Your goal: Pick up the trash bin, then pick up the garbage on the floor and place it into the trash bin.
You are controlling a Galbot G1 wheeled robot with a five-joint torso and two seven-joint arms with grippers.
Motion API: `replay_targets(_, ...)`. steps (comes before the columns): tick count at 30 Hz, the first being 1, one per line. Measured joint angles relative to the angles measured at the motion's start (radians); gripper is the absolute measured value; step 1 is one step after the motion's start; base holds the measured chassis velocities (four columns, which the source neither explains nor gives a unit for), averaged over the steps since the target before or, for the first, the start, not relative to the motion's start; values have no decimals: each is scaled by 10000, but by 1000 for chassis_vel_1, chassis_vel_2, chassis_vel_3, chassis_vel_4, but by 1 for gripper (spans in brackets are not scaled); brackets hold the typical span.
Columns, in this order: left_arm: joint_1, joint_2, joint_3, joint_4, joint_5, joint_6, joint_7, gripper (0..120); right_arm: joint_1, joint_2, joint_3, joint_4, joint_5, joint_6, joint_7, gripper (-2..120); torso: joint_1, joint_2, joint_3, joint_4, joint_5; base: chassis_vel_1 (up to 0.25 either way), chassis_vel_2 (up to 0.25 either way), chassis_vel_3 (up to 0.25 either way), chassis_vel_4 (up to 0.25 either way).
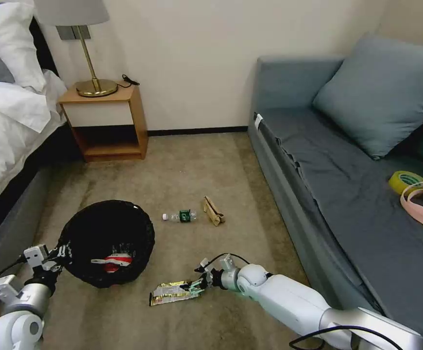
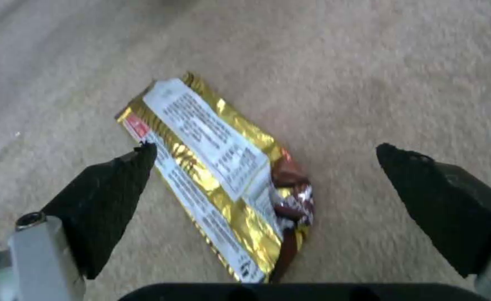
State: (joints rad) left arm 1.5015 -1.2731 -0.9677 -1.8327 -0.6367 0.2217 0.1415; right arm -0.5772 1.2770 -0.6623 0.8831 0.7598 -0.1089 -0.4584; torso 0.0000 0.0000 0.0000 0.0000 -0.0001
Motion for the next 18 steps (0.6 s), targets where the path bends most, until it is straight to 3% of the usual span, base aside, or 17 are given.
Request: replay_targets(18,16,-50,51,95,71,-69,18,5,-573,120,391,41,-723,121,-15,100,0,0,0,0,1,0,0,0,0)
